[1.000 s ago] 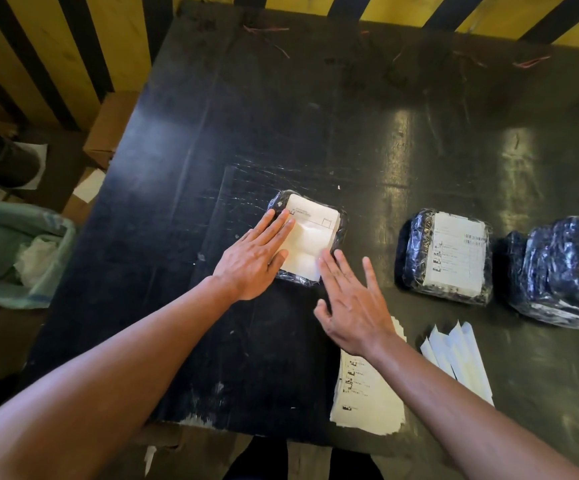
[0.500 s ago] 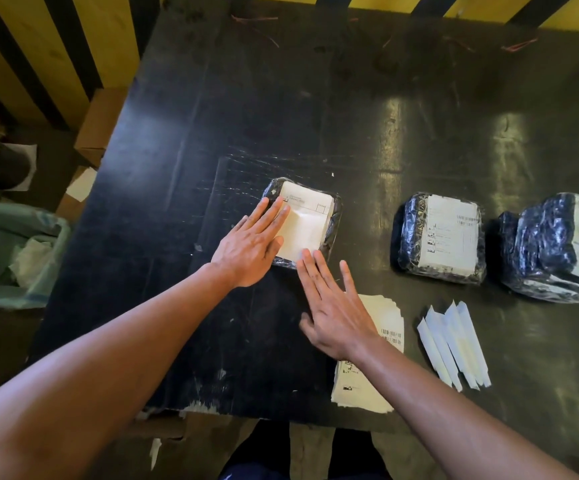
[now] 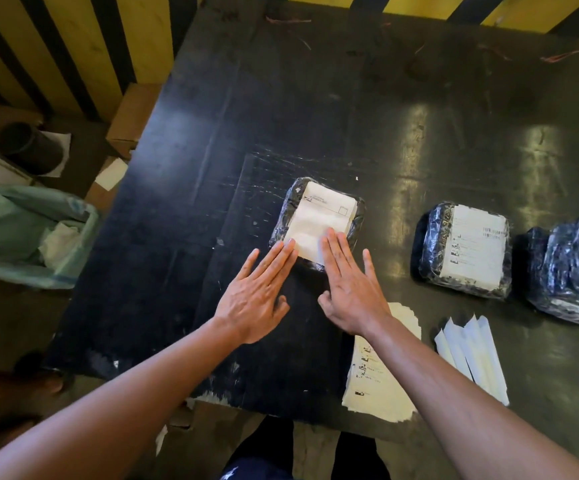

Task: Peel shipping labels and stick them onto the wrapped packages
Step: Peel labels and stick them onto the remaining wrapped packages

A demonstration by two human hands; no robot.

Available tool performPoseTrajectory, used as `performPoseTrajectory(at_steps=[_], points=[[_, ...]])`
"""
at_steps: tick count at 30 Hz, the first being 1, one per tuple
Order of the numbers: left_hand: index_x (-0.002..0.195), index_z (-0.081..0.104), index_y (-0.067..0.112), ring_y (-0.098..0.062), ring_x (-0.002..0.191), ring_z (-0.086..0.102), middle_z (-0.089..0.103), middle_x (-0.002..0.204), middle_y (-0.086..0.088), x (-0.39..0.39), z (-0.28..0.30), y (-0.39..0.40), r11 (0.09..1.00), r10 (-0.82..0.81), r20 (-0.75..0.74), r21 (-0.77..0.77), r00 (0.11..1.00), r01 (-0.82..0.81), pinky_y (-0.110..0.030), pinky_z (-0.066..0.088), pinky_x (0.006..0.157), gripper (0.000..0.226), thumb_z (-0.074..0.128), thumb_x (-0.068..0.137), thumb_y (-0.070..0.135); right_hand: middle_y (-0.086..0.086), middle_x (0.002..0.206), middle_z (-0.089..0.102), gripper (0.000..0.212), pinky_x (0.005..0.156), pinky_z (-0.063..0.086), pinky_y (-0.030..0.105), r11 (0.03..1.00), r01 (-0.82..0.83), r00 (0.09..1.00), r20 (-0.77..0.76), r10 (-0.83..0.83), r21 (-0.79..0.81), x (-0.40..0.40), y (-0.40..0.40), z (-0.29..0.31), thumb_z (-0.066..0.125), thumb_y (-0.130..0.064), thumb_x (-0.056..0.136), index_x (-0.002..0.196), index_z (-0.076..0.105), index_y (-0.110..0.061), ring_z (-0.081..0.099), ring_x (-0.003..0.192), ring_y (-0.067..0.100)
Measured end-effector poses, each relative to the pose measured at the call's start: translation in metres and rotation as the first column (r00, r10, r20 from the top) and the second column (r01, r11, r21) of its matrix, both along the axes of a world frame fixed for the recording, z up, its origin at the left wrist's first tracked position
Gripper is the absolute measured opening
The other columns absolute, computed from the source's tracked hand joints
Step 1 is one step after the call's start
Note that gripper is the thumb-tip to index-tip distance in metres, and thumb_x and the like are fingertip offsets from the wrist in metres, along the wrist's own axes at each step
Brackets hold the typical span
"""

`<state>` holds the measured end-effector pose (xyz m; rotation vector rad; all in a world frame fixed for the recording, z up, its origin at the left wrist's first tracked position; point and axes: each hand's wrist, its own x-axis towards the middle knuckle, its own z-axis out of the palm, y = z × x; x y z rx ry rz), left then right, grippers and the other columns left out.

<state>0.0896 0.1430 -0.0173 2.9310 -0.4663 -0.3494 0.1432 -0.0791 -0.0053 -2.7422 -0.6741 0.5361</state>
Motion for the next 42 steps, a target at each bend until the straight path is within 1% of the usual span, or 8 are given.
performPoseTrajectory(at_steps=[7, 11, 16, 19, 24, 31, 35, 42], points=[[0.166, 0.023, 0.012, -0.019, 0.163, 0.013, 0.023, 0.174, -0.004, 0.039, 0.024, -0.035, 0.996, 0.07, 0.034, -0.065, 0.997, -0.068, -0.04, -0.004, 0.133, 0.076, 0.041, 0.097, 0.036, -0.006, 0.168, -0.037, 0.106, 0.129, -0.008, 0.059, 1.0, 0.022, 0.999, -0.034, -0.022, -0.007, 0.002, 0.004, 0.005, 0.056, -0.029, 0.095, 0.162, -0.026, -0.02, -0.034, 0.155, 0.012], [0.165, 0.027, 0.012, -0.016, 0.158, 0.025, 0.028, 0.169, -0.001, 0.042, 0.031, -0.026, 0.997, 0.073, 0.031, 0.0, 0.997, -0.073, -0.039, 0.001, 0.133, 0.08, 0.023, 0.091, 0.042, -0.007, 0.169, -0.036, 0.105, 0.128, -0.01, 0.058, 1.0, 0.009, 0.999, -0.051, -0.01, -0.015, 0.003, 0.0, 0.008, 0.054, -0.03, 0.094, 0.163, -0.024, -0.02, -0.034, 0.155, 0.01], [0.145, 0.052, 0.009, -0.022, 0.134, 0.052, 0.053, 0.143, -0.003, 0.056, 0.04, -0.018, 0.991, 0.134, 0.123, -0.018, 0.983, -0.133, -0.041, 0.02, 0.131, 0.067, 0.03, 0.089, 0.041, -0.008, 0.168, -0.038, 0.104, 0.128, -0.01, 0.058, 1.0, 0.009, 0.997, -0.071, -0.01, -0.023, 0.004, -0.001, 0.012, 0.054, -0.031, 0.096, 0.162, -0.025, -0.019, -0.036, 0.153, 0.01], [0.151, 0.049, 0.011, -0.028, 0.151, 0.039, 0.045, 0.159, -0.006, 0.067, 0.041, -0.027, 0.995, 0.096, 0.1, -0.038, 0.99, -0.092, -0.042, 0.022, 0.131, 0.063, 0.038, 0.094, 0.035, -0.006, 0.167, -0.04, 0.107, 0.128, -0.012, 0.058, 1.0, 0.012, 0.997, -0.075, -0.012, -0.012, 0.004, 0.0, 0.012, 0.056, -0.031, 0.097, 0.161, -0.029, -0.019, -0.038, 0.152, 0.01], [0.169, 0.003, 0.013, -0.016, 0.164, -0.005, -0.001, 0.178, -0.003, 0.07, 0.031, -0.041, 0.999, 0.027, -0.021, 0.028, 0.999, -0.027, -0.044, -0.001, 0.134, 0.075, 0.031, 0.104, 0.038, -0.006, 0.168, -0.038, 0.11, 0.128, -0.01, 0.06, 1.0, 0.013, 0.998, -0.068, -0.014, -0.013, 0.005, -0.001, 0.008, 0.059, -0.029, 0.094, 0.162, -0.027, -0.021, -0.038, 0.152, 0.01], [0.166, 0.019, 0.007, -0.023, 0.163, 0.012, 0.019, 0.175, -0.009, 0.086, 0.048, -0.04, 0.994, 0.087, 0.005, 0.063, 0.996, -0.087, -0.043, 0.002, 0.134, 0.073, 0.035, 0.103, 0.041, -0.005, 0.167, -0.039, 0.111, 0.128, -0.01, 0.06, 1.0, 0.003, 0.998, -0.066, -0.003, -0.002, 0.007, -0.002, 0.01, 0.06, -0.029, 0.095, 0.161, -0.029, -0.02, -0.037, 0.153, 0.012], [0.168, 0.016, 0.012, -0.02, 0.164, 0.005, 0.011, 0.177, -0.004, 0.094, 0.049, -0.063, 0.999, 0.04, -0.041, 0.027, 0.998, -0.039, -0.043, 0.002, 0.134, 0.069, 0.019, 0.107, 0.043, -0.003, 0.168, -0.038, 0.111, 0.128, -0.012, 0.059, 1.0, -0.002, 0.998, -0.07, 0.001, -0.005, 0.006, -0.003, 0.01, 0.06, -0.033, 0.095, 0.161, -0.028, -0.019, -0.035, 0.154, 0.013], [0.156, 0.036, 0.011, -0.022, 0.149, 0.04, 0.042, 0.16, -0.004, 0.104, 0.046, -0.033, 0.989, 0.145, 0.013, 0.04, 0.989, -0.145, -0.046, 0.013, 0.133, 0.062, 0.046, 0.099, 0.034, -0.006, 0.169, -0.036, 0.11, 0.128, -0.008, 0.061, 1.0, -0.016, 0.999, -0.037, 0.016, -0.008, 0.008, -0.006, 0.008, 0.06, -0.027, 0.092, 0.163, -0.023, -0.02, -0.035, 0.154, 0.011]])
